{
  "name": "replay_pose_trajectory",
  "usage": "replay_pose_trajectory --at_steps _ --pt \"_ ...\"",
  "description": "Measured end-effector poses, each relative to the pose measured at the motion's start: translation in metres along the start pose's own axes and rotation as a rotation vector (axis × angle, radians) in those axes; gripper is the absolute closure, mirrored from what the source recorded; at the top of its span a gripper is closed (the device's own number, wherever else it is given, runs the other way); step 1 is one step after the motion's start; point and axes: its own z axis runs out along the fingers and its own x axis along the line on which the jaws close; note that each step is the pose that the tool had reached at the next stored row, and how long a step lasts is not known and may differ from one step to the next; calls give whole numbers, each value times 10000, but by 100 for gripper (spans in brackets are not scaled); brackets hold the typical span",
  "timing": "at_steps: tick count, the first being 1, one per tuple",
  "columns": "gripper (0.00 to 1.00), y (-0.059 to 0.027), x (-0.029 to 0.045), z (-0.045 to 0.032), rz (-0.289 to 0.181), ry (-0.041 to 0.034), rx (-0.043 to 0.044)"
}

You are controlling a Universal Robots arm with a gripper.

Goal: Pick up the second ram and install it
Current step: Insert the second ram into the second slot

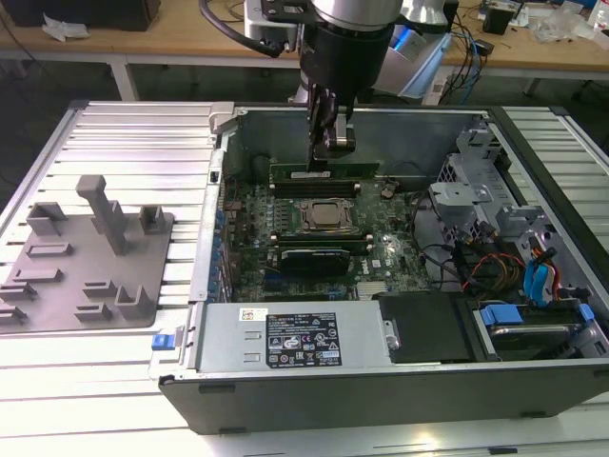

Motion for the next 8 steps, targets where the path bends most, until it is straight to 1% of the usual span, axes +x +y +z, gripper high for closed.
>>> replay_pose_trajectory --at_steps 4,5,7,8 --pt "91 -5 0 0 -2 -2 0" --pt "91 -82 7 2 28 -5 2" --pt "91 -134 14 42 62 -7 5" --pt "91 -148 19 90 86 -10 7"
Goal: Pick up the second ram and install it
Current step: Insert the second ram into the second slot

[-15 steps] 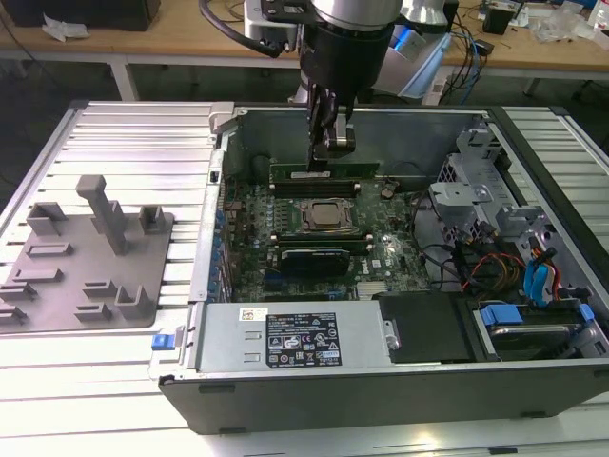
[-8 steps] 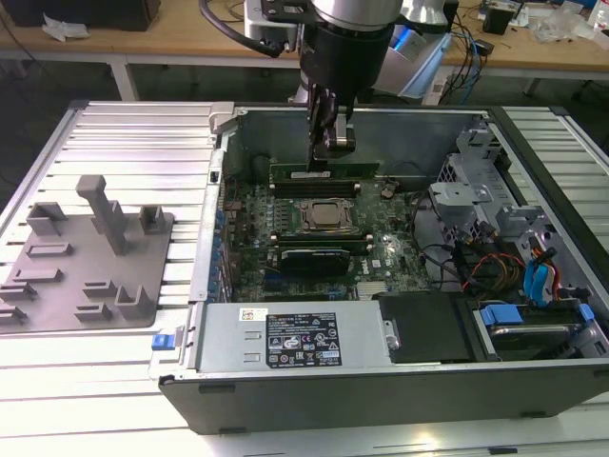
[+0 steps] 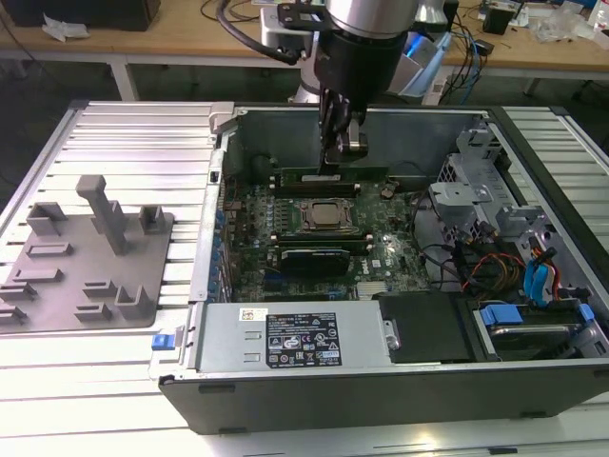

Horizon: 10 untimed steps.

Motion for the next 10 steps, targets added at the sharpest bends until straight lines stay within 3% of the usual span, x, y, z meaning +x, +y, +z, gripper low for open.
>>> replay_pose_trajectory --at_steps 7,10 --pt "91 -24 23 273 514 -42 42" --pt "91 -30 28 343 591 -51 49"
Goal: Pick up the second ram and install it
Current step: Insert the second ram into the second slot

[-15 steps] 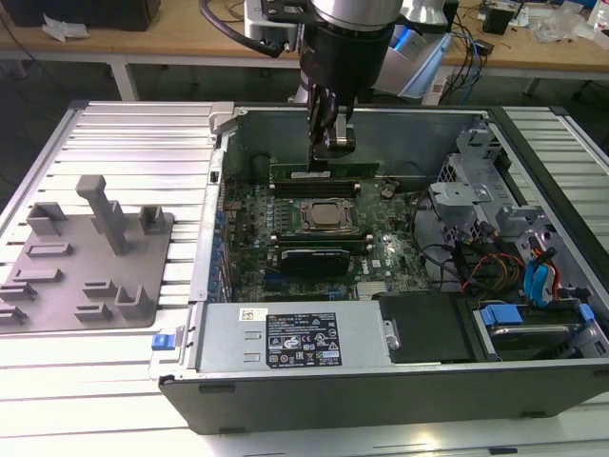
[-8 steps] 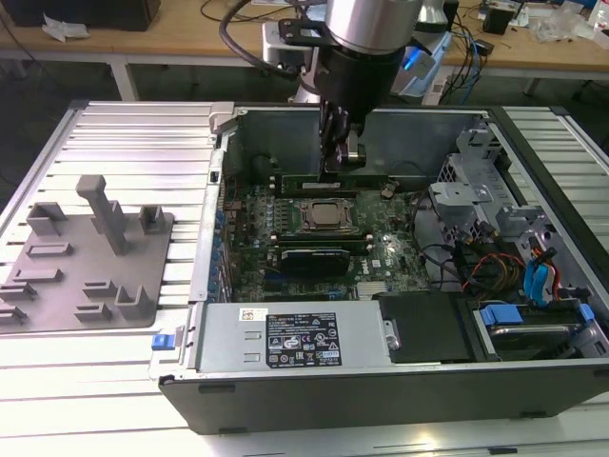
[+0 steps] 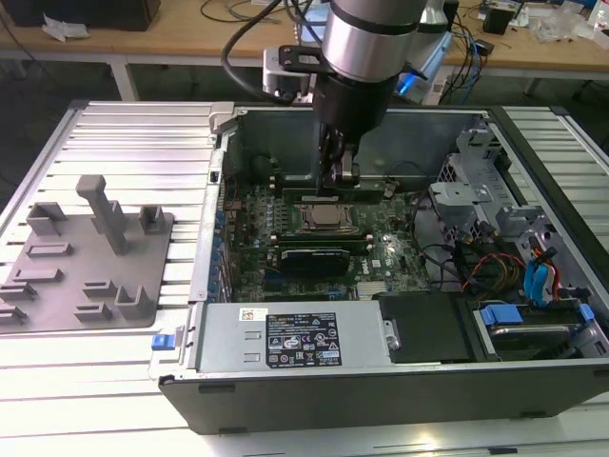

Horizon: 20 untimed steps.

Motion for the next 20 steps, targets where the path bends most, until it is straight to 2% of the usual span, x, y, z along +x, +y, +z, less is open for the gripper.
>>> replay_pose_trajectory --at_steps 4,6,12,20 --pt "91 20 6 72 37 -3 12" --pt "91 62 12 152 37 -4 18" --pt "91 12 -5 340 36 -8 32" --pt "91 -10 -52 595 10 -6 32"
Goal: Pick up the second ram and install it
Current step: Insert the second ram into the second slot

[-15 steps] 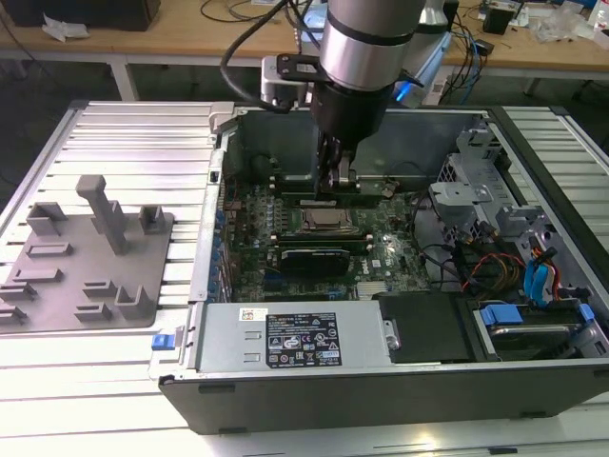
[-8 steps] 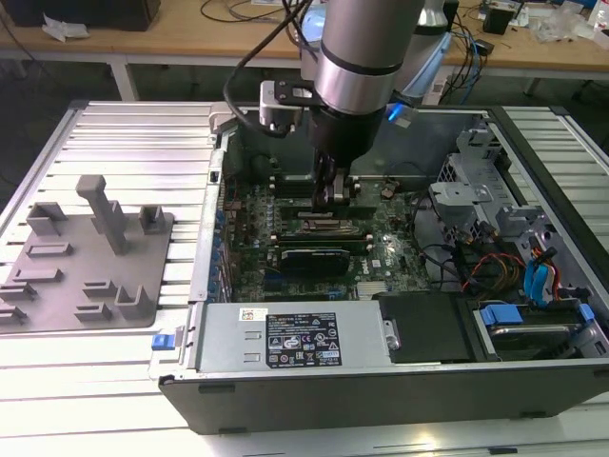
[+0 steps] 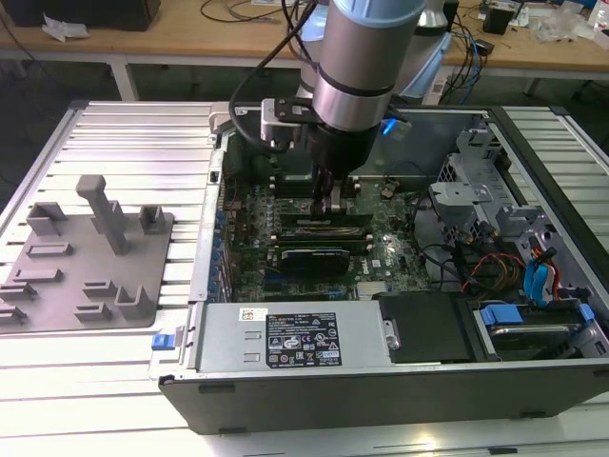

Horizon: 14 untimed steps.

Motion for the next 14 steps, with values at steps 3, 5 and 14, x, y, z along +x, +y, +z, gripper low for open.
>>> replay_pose_trajectory --at_steps 3,5,14 --pt "91 5 1 15 -2 -2 54" --pt "91 8 4 38 -19 4 226" --pt "91 45 10 127 297 -12 321"
